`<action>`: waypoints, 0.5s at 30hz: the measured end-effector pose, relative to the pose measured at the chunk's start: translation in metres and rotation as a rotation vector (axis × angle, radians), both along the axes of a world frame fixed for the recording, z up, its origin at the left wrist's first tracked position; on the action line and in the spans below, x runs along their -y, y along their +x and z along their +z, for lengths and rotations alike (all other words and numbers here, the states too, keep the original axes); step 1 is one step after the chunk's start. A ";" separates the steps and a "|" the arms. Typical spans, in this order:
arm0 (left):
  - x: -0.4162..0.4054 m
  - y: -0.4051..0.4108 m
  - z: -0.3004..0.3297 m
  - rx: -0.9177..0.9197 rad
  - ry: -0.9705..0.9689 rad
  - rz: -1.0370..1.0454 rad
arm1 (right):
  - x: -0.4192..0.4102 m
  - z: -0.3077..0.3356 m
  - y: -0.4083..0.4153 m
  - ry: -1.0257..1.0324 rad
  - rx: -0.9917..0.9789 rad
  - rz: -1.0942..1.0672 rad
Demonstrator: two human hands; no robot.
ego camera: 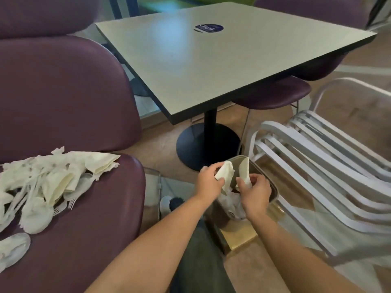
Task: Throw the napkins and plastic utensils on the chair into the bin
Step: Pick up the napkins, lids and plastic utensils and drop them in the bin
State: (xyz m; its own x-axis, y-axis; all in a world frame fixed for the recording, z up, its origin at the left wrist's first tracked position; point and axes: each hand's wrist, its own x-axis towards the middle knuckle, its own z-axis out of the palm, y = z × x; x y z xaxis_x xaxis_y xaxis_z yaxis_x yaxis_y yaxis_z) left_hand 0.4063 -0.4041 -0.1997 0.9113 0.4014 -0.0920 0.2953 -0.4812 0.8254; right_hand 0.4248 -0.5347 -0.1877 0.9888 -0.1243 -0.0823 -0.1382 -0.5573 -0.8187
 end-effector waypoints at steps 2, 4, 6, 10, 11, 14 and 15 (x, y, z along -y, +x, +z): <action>0.009 0.009 -0.009 -0.077 -0.066 -0.044 | 0.007 -0.010 0.006 -0.091 -0.076 0.063; 0.013 0.013 -0.014 -0.139 -0.151 -0.076 | 0.010 -0.018 0.009 -0.142 -0.141 0.126; 0.013 0.014 -0.019 -0.167 -0.176 -0.076 | 0.008 -0.022 0.009 -0.147 -0.179 0.167; -0.001 0.004 -0.018 -0.128 -0.128 -0.030 | -0.004 -0.019 0.004 -0.150 -0.164 0.271; -0.007 -0.001 -0.016 -0.115 -0.114 -0.016 | -0.009 -0.016 0.002 -0.149 -0.150 0.299; -0.028 -0.013 -0.004 -0.056 -0.065 0.017 | -0.027 -0.007 -0.003 -0.127 -0.102 0.373; -0.035 -0.017 0.001 -0.032 -0.045 0.030 | -0.035 -0.003 -0.005 -0.124 -0.082 0.397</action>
State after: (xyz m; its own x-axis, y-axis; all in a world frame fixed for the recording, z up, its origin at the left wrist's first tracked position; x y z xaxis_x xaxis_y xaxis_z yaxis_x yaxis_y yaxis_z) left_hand 0.3890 -0.3690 -0.1989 0.8953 0.4229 -0.1396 0.3355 -0.4344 0.8359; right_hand 0.4198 -0.5000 -0.1908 0.9526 0.2513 -0.1715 0.0452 -0.6743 -0.7371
